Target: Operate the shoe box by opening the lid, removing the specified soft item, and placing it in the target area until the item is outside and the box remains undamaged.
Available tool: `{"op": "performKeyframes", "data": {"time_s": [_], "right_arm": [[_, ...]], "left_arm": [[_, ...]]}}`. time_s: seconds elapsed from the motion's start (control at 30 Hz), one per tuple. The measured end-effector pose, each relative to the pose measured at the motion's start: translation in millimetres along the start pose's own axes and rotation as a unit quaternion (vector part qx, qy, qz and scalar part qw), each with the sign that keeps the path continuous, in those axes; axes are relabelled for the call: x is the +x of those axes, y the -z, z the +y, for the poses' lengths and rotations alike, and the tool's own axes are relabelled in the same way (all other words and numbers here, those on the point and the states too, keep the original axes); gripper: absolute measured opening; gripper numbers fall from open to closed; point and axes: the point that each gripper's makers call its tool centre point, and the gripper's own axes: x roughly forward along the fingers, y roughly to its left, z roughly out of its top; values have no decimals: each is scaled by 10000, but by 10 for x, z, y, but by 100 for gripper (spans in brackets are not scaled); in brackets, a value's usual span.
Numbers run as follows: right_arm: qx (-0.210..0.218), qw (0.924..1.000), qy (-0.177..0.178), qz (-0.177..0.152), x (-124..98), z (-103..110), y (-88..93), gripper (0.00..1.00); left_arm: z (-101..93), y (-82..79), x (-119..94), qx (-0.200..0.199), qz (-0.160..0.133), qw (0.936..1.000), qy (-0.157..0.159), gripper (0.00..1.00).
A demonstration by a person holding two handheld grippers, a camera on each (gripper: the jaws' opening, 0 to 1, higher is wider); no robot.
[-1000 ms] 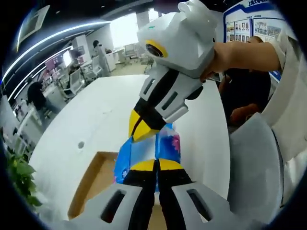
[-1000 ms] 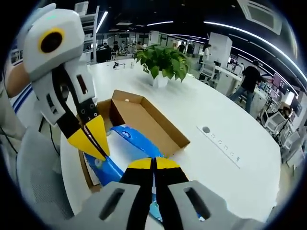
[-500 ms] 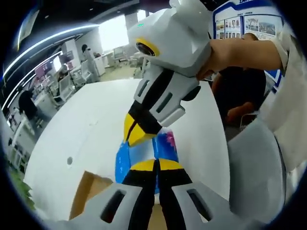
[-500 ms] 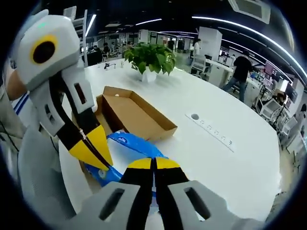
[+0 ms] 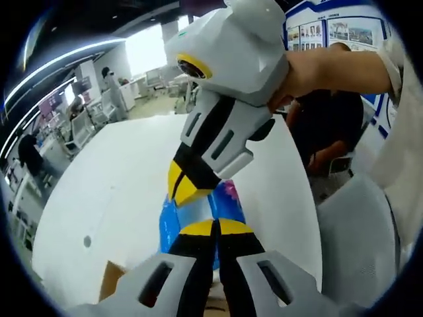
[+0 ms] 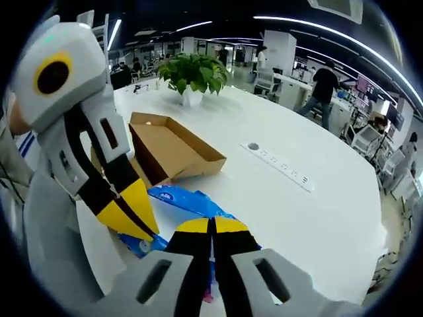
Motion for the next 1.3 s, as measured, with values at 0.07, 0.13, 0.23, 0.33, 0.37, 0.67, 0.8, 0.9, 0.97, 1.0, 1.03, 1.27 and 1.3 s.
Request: {"op": "performKeyframes", "data": {"time_s": [0.07,0.13,0.23,0.33,0.37,0.67,0.8,0.9,0.97,1.0,1.03,1.27,1.3], "right_arm": [[24,10000,35,19,-23,-54,36,0],[47,10000,60,47,-49,-82,71,0],[72,9999,105,86,-74,-155,128,0],[108,9998,156,118,-103,-227,178,0],[132,9997,180,127,-115,-257,198,0],[223,9990,313,241,-183,-452,353,0],[301,9984,371,289,-223,-536,425,0],[342,9982,391,315,-239,-589,466,0],[336,9979,412,357,-243,-626,498,0],[339,9978,425,369,-247,-638,507,0],[351,9977,433,380,-253,-659,520,0],[398,9968,524,456,-288,-798,574,0],[401,9967,538,467,-294,-810,582,0]], "left_arm": [[-3,-25,38,2,-26,10000,23,0],[-7,-57,88,22,-53,10000,58,0],[-5,-96,167,32,-65,9999,95,0],[-6,-143,252,62,-74,9999,136,0],[-8,-157,272,71,-78,9998,143,0],[7,-266,495,170,-128,9995,236,0],[11,-292,576,216,-100,9994,270,0],[13,-313,624,260,-74,9992,301,0],[31,-328,657,280,-60,9991,305,0],[37,-334,670,289,-54,9991,313,0],[42,-339,685,295,-42,9990,326,0],[47,-414,835,340,-64,9985,430,0],[54,-431,868,346,-75,9984,439,0]]}}
